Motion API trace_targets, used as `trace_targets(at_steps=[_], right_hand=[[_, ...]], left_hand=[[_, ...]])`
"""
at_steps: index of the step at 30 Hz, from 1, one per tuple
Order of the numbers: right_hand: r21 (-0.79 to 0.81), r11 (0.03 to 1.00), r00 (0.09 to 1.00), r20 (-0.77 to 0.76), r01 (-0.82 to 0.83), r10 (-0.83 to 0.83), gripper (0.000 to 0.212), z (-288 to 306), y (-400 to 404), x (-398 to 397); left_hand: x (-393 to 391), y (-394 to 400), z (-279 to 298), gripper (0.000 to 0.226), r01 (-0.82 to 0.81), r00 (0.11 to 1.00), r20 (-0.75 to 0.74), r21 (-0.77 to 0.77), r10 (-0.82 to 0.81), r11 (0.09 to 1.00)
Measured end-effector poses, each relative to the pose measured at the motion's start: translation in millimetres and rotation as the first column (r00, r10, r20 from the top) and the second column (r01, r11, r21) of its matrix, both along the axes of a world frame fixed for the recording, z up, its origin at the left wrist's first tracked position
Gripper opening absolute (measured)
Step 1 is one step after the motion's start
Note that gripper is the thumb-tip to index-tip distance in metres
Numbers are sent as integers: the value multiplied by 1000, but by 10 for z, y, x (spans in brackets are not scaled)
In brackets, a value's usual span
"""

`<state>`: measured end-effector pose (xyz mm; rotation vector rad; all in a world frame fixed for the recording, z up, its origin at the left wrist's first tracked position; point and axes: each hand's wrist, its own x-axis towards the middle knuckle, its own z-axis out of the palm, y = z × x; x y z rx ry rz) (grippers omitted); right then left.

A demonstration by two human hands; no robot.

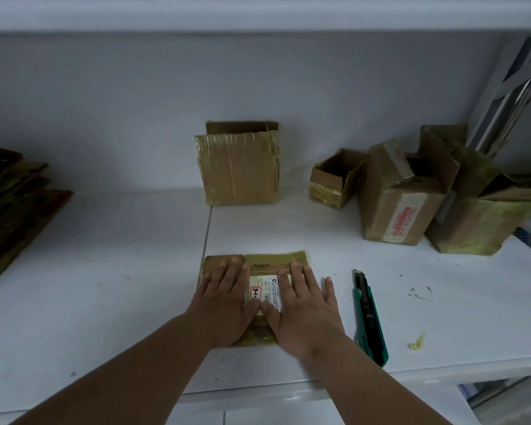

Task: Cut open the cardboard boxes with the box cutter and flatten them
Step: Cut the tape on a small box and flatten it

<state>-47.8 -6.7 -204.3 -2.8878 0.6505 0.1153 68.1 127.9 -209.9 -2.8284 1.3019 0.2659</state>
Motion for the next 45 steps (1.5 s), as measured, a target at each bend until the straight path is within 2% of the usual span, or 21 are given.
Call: trace_targets(at_steps=[1,3,5,6,8,12,14,16,18,21,23,26,29,33,35,37,40,43,45], right_hand=[[7,1000,1000,-2,0,0,77,8,0,-5],[16,1000,1000,-17,-1,2,75,27,3,-20],[7,1000,999,-36,11,-11,75,51,15,-25],[-5,1000,999,-48,21,-21,75,58,28,-25],[-22,998,996,-76,54,-56,75,68,61,-34],[21,989,986,-86,145,-142,74,117,128,-63],[83,981,984,-25,175,-174,70,168,162,-84],[213,954,971,72,210,-230,62,220,150,-99],[425,873,933,147,239,-328,54,270,75,-112],[705,655,831,170,273,-530,35,368,-46,-162],[755,585,801,137,297,-583,24,389,-98,-200],[814,497,784,87,300,-615,24,370,-123,-273],[877,422,763,106,231,-638,28,391,-103,-360],[926,357,699,177,120,-693,32,532,-76,-431],[905,419,686,257,77,-681,33,626,-84,-444],[859,511,674,350,47,-651,33,720,-100,-460],[772,636,652,477,10,-589,29,812,-108,-484],[572,820,681,607,-17,-409,30,803,-90,-532],[357,932,720,662,-60,-207,39,710,-64,-579]], left_hand=[[0,42,33,114,25,1000,4,-21,-25,999],[-17,135,19,101,63,998,28,-51,-62,997],[-94,195,54,94,81,985,158,-53,-72,995],[-145,201,78,100,62,978,200,-33,-55,997],[-223,211,44,111,1,992,128,26,-5,1000],[-268,221,93,81,-58,998,29,94,55,994],[-288,232,145,65,-69,997,-25,92,72,993],[-292,237,133,64,-55,997,-45,75,59,996],[-266,245,101,65,-57,997,-53,46,59,997],[-220,242,98,75,-70,996,-62,-11,69,997],[-240,211,185,78,-110,988,-120,-89,99,990],[-302,163,355,89,-224,951,-248,-144,184,964],[-275,165,378,104,-217,953,-254,-190,165,958],[-286,181,478,109,-235,954,-240,-215,181,948],[-299,187,564,115,-215,973,-142,-265,182,940],[-293,188,647,108,-172,981,19,-359,191,917],[-321,184,817,100,-151,955,137,-544,265,826],[-348,202,960,101,-86,934,208,-655,289,750],[-347,237,984,96,-21,917,299,-628,265,778]])
